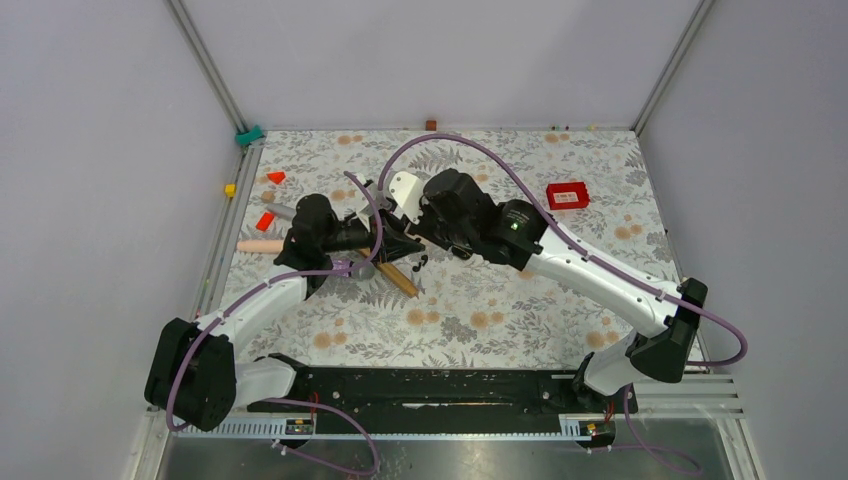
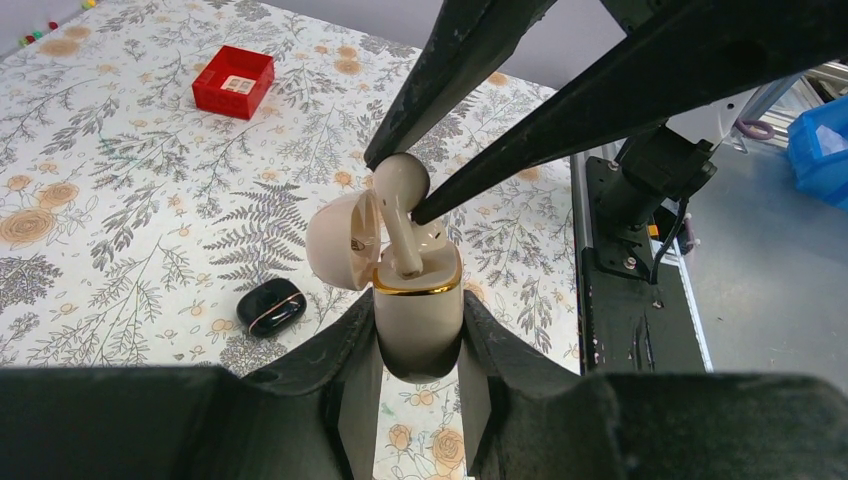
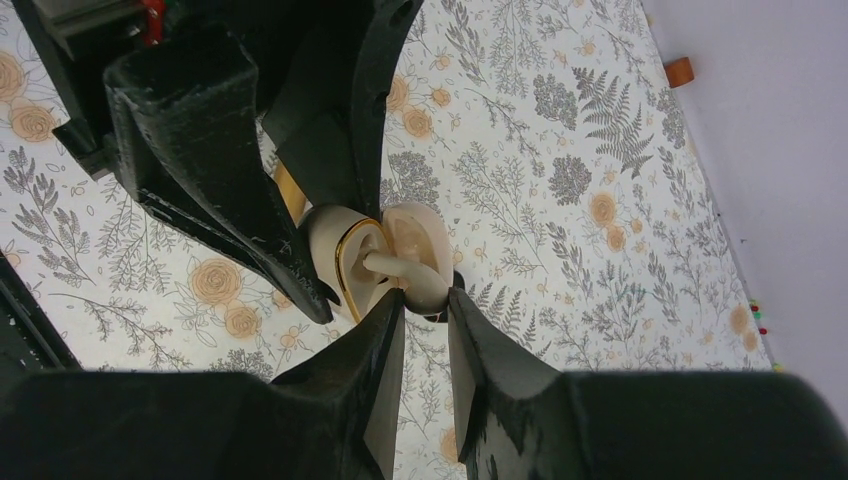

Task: Insert the wireless bluetooth earbuds into the charging case
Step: Place the earbud in the charging case.

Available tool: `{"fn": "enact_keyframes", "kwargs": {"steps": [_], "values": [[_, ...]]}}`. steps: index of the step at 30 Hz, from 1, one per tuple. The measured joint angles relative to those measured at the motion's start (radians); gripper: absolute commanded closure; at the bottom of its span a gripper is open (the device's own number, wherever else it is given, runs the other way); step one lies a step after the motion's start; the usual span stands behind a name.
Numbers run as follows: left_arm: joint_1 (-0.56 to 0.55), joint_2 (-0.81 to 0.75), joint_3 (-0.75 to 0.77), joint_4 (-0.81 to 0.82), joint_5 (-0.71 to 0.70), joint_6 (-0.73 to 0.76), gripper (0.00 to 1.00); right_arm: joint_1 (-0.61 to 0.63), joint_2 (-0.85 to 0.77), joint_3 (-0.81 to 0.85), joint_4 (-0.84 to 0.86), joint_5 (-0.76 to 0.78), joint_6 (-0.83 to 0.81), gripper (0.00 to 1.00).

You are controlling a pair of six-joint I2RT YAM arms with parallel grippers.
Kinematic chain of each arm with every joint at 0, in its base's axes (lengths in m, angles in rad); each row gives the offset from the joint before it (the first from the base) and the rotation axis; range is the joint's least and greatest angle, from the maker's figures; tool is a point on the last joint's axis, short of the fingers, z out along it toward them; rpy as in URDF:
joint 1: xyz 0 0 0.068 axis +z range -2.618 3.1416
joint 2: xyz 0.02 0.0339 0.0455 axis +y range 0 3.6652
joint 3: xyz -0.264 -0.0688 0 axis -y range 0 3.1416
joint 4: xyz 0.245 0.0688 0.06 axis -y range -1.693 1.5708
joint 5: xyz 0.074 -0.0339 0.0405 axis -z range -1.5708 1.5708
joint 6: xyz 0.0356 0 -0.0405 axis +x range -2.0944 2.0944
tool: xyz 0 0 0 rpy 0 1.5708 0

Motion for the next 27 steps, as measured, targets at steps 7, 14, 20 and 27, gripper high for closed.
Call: {"fn": "enact_keyframes", "kwargs": {"steps": [7, 14, 20, 27], "values": [[0.000, 0.000, 0.000, -0.005, 0.000, 0.008, 1.00, 0.005, 0.000, 0.000, 0.000, -0.005, 0.008, 0.72], [0.000, 0.000, 0.000, -0.011, 0.001, 0.009, 1.00, 0.009, 0.004, 0.010, -0.001, 0.003, 0.031, 0.73], [0.000, 0.000, 0.000, -0.012, 0.002, 0.011, 1.00, 0.011, 0.010, 0.016, -0.004, 0.003, 0.050, 0.73], [0.000, 0.000, 0.000, -0.019, 0.003, 0.011, 1.00, 0.016, 0.015, 0.016, -0.005, 0.001, 0.053, 0.73]]}}
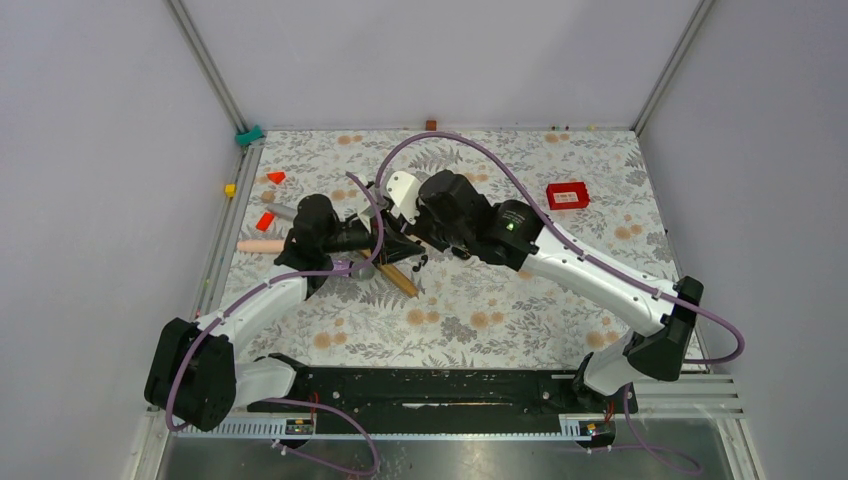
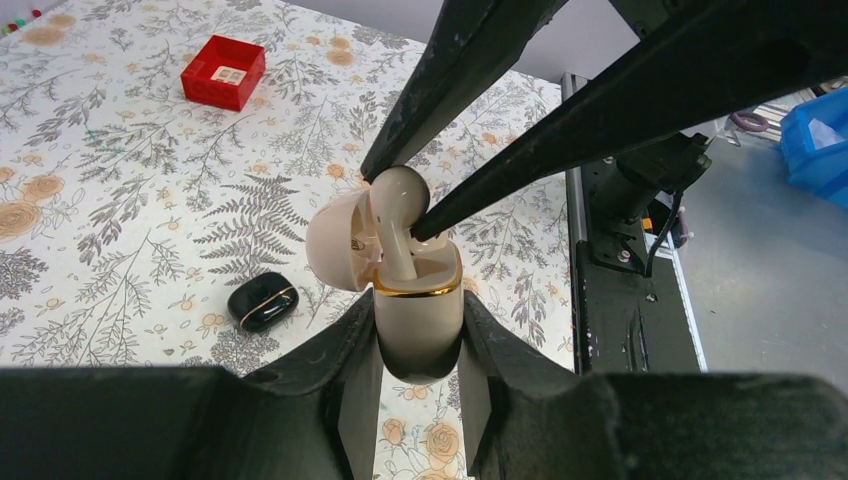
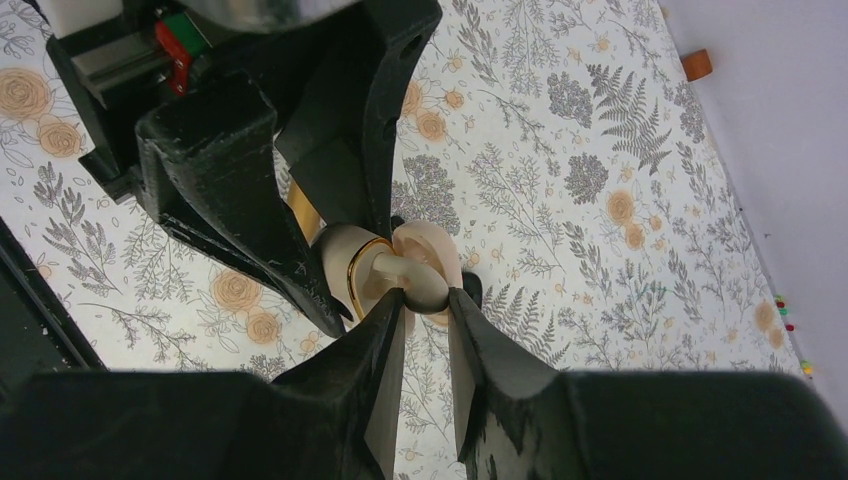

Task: Insert the wireless bluetooth earbuds into the charging case
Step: Place the earbud in the charging case.

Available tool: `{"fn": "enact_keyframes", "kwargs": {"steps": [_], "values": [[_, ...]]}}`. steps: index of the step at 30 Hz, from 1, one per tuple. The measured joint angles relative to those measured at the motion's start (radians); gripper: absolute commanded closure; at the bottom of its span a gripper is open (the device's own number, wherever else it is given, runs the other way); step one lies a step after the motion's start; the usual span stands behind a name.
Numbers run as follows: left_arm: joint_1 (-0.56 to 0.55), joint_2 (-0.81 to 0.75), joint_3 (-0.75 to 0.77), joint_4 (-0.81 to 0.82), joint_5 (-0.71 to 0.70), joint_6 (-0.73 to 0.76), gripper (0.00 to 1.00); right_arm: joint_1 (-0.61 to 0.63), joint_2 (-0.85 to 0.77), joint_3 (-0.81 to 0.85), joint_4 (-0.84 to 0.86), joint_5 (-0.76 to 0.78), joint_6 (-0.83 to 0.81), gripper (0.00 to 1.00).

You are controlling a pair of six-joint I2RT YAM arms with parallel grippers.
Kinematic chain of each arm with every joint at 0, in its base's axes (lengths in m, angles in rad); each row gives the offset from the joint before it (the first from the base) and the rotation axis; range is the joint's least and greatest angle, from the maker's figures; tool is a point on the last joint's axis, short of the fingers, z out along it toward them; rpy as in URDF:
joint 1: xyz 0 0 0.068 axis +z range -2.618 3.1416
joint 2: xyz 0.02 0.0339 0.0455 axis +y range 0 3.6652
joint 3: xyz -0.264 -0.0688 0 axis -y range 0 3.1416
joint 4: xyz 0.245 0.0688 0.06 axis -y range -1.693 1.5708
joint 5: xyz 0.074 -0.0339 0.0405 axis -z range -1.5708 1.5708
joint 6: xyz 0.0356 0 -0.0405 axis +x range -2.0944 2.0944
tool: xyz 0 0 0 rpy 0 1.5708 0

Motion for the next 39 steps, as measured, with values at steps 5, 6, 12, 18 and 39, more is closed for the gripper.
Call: {"fn": "enact_keyframes", "kwargs": {"steps": [5, 6, 12, 18, 39], "values": [[0.000, 0.000, 0.000, -0.017, 0.006, 0.000, 1.00, 0.006, 0.008, 0.000, -0.004, 0.003, -0.004, 0.72], [0.000, 0.000, 0.000, -0.020, 0.008, 0.000, 1.00, 0.007, 0.009, 0.000, -0.004, 0.003, -0.004, 0.72], [0.002, 0.000, 0.000, -0.023, 0.019, 0.010, 1.00, 0.009, 0.009, 0.001, -0.014, 0.002, -0.004, 0.72], [0.002, -0.008, -0.010, -0.026, 0.030, 0.056, 1.00, 0.014, 0.009, 0.012, -0.037, -0.003, -0.003, 0.72], [0.002, -0.035, -0.016, -0.066, 0.051, 0.124, 1.00, 0.019, 0.006, 0.028, -0.074, -0.035, 0.051, 0.71]]}}
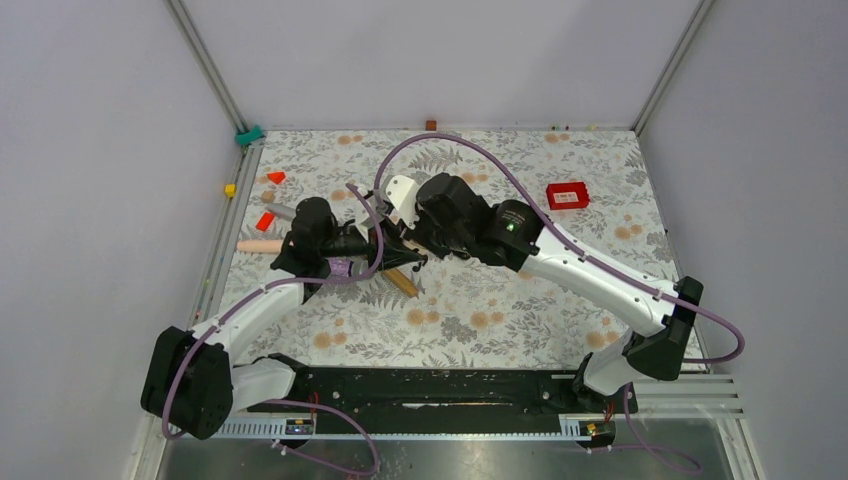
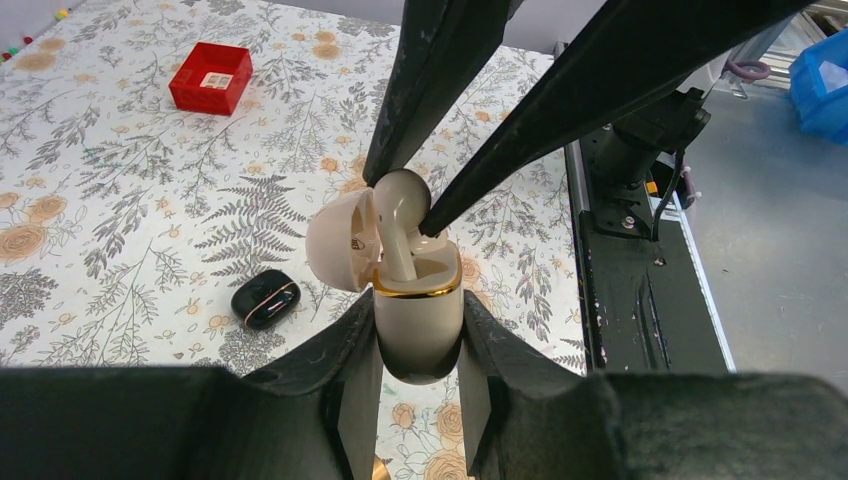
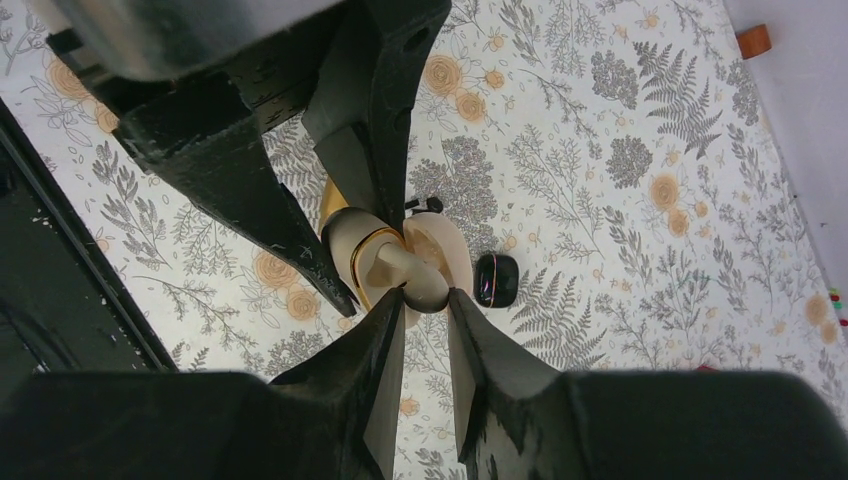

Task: Insert the wireless bluetooth earbuds into the charging case
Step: Place the earbud in the charging case.

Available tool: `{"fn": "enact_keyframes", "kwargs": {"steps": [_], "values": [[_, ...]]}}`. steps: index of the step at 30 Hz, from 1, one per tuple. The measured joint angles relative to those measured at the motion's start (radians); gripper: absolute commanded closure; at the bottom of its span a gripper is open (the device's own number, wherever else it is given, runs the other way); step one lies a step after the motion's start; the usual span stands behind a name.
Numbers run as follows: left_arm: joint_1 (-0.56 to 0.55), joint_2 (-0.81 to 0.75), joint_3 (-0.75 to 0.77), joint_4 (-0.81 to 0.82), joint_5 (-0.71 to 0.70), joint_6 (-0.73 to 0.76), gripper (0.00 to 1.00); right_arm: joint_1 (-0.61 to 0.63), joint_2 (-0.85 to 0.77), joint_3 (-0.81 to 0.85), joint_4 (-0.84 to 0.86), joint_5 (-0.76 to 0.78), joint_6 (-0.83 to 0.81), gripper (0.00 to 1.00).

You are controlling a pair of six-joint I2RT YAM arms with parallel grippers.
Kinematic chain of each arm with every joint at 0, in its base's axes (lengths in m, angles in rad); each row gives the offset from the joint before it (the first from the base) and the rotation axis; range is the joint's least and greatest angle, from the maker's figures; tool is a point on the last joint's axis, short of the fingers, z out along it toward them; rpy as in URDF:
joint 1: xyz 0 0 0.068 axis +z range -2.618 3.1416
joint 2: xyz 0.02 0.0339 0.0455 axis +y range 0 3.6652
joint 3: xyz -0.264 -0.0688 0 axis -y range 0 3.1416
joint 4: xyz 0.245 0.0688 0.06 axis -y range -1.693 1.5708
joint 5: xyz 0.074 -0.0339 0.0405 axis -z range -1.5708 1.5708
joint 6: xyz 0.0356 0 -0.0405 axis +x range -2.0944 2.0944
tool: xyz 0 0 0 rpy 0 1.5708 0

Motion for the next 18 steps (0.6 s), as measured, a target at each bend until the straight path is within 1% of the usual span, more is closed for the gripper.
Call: {"fn": "enact_keyframes", "kwargs": {"steps": [7, 16, 18], "values": [[0.003, -0.020, 0.000, -0.013, 0.000, 0.016, 1.00, 0.002, 0.012, 0.015, -0.015, -0.002, 0.037, 0.69], [0.005, -0.020, 0.000, -0.014, -0.002, 0.027, 1.00, 0.013, 0.014, 0.032, -0.030, -0.045, 0.065, 0.67], [0.005, -0.020, 0.000, -0.014, -0.001, 0.027, 1.00, 0.013, 0.014, 0.034, -0.030, -0.049, 0.067, 0.64]]}}
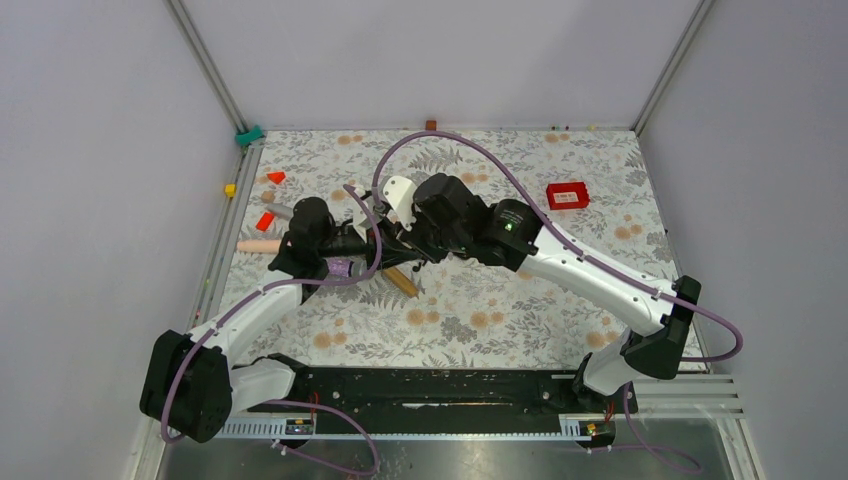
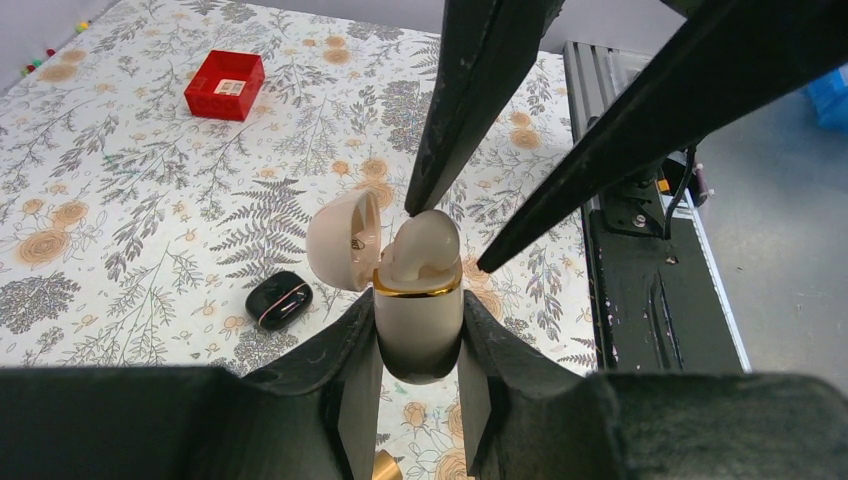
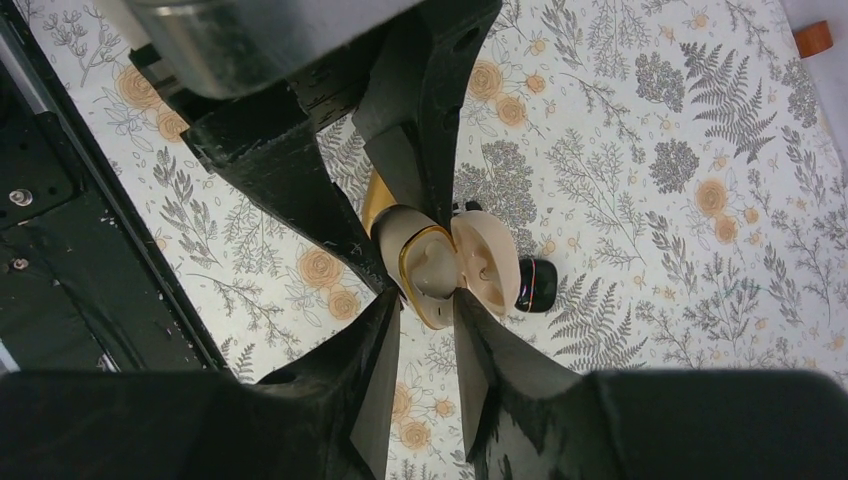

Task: Insert the wireless bluetooth earbuds into the charging case
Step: Place the earbud in the charging case.

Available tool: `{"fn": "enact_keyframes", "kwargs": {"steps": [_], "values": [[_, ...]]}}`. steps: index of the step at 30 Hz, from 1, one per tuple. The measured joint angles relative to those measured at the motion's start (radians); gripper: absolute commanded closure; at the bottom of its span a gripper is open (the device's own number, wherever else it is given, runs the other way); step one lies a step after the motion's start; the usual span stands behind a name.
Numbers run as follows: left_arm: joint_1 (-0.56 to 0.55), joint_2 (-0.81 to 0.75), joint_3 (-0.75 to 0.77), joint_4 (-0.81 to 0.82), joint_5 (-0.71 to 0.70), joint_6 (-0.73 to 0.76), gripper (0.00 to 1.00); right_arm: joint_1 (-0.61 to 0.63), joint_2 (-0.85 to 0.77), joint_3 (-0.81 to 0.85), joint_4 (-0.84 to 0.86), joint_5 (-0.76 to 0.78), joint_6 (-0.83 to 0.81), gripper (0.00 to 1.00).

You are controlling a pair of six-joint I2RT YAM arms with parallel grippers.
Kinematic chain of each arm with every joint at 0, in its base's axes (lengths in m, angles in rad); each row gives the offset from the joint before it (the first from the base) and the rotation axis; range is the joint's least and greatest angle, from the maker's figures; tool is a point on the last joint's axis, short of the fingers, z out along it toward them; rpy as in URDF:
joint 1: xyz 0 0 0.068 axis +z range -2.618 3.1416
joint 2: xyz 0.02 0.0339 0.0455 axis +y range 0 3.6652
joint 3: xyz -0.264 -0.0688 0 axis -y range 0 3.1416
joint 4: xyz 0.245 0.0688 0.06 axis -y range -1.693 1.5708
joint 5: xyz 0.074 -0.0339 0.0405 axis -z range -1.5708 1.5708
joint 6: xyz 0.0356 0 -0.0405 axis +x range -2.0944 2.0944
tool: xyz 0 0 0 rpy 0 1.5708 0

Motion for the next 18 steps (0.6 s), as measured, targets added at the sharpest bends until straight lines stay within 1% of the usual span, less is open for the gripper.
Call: {"fn": "enact_keyframes", "kwargs": {"steps": [8, 10, 15, 18], "values": [[0.000, 0.000, 0.000, 0.000, -0.001, 0.000, 1.00, 0.000, 0.000, 0.001, 0.000, -0.013, -0.007, 0.36], [0.000, 0.000, 0.000, 0.000, -0.001, 0.000, 1.00, 0.001, 0.000, 0.003, -0.003, -0.016, -0.013, 0.33], [0.000, 0.000, 0.000, 0.000, 0.008, 0.000, 1.00, 0.001, -0.012, 0.020, -0.028, -0.032, -0.031, 0.31], [0.000, 0.000, 0.000, 0.000, 0.040, 0.000, 1.00, 0.001, -0.043, 0.033, -0.053, -0.048, -0.043, 0.30]]}}
